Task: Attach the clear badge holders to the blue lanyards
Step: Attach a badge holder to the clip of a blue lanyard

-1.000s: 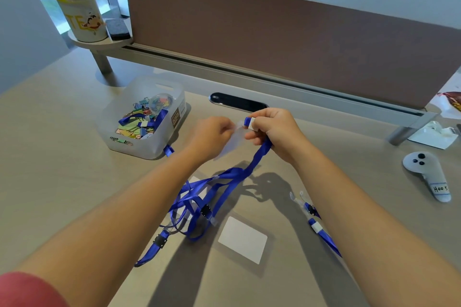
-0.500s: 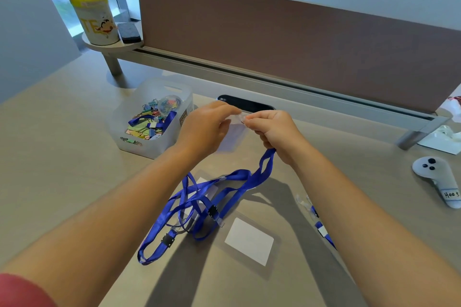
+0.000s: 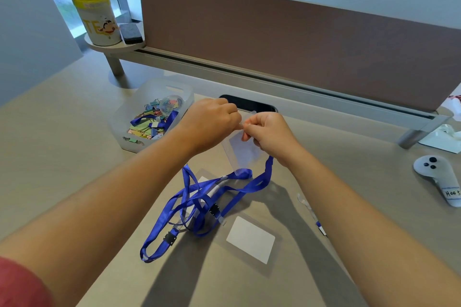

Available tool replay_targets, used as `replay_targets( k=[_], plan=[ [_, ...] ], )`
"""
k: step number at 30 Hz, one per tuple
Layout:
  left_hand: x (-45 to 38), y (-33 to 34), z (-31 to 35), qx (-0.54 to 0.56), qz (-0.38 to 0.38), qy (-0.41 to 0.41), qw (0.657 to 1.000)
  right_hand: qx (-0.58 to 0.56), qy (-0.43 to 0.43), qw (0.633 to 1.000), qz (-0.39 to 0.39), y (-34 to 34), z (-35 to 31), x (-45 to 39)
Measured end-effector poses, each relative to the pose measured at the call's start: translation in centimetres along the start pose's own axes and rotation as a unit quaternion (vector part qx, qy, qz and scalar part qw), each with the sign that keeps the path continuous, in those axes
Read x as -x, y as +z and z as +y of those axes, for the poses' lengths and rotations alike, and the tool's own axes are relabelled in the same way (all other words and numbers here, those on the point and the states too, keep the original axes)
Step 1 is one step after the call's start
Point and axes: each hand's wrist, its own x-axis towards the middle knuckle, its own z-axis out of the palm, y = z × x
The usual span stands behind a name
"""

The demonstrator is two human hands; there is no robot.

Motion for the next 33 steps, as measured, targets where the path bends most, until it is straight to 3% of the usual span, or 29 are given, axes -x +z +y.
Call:
replay_targets(
  k=[8,16,23,28,33],
  plan=[
    [-0.4,0.2,-0.4,0.026,-0.04,0.015,0.999,0.033,-0.024,0.999,-0.014,0.0,0.6,-0.3],
    [-1.6,1.2,0.6,0.178,-0.011,-0.168,0.97,-0.012,-0.005,1.0,0.024,-0.1,0.7,-0.7],
    [-2.5,1.9,1.7,0.242,0.039,-0.245,0.938,-0.02,0.008,0.997,0.074,0.2,0.5,-1.4],
    [-3.2,2.8,2.1,0.315,0.086,-0.313,0.892,-0.014,0.001,0.995,0.101,0.4,0.8,-1.9],
    [-3.7,2.9,2.6,0.45,0.111,-0.386,0.797,0.026,-0.018,0.992,0.125,0.4,0.9,-2.2]
  ],
)
